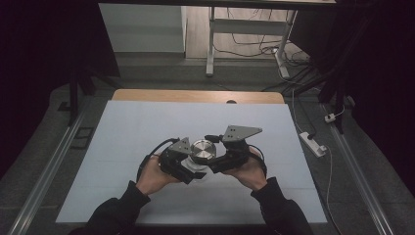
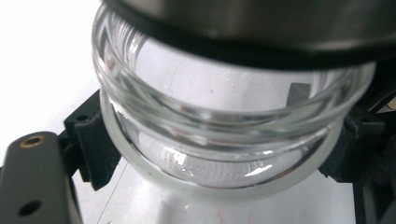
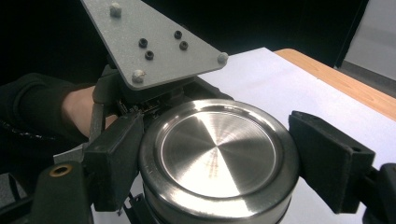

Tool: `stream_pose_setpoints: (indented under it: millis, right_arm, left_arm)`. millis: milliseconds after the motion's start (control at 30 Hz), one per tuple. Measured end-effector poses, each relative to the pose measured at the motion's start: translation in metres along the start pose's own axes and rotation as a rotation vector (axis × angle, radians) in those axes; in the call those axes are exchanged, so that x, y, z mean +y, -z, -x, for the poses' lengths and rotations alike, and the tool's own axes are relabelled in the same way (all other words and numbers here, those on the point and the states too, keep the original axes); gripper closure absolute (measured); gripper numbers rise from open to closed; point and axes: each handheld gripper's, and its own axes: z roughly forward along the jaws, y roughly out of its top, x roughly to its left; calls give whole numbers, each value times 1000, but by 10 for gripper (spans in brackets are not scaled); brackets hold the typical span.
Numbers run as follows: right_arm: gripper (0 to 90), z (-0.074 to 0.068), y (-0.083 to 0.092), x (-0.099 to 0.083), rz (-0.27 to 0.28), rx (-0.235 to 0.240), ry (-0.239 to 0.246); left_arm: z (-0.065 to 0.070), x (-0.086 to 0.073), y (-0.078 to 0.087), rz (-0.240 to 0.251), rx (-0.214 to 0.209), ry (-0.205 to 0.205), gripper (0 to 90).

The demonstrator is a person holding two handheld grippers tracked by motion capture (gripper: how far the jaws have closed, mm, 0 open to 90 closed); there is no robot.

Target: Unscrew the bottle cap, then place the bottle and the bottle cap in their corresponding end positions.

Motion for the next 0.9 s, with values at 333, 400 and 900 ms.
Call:
stream_pose_setpoints:
  millis: [333,400,900]
  right_arm:
    - [200,-2,8,0,7,-5,-3]
    - [200,-2,9,-1,1,-10,-1]
    - [200,-2,20,-12,3,-22,-18]
  left_arm:
    - [-7,-3,3,0,33,30,155]
    - [-9,-4,4,4,44,43,155]
    - [-22,-4,8,8,81,75,155]
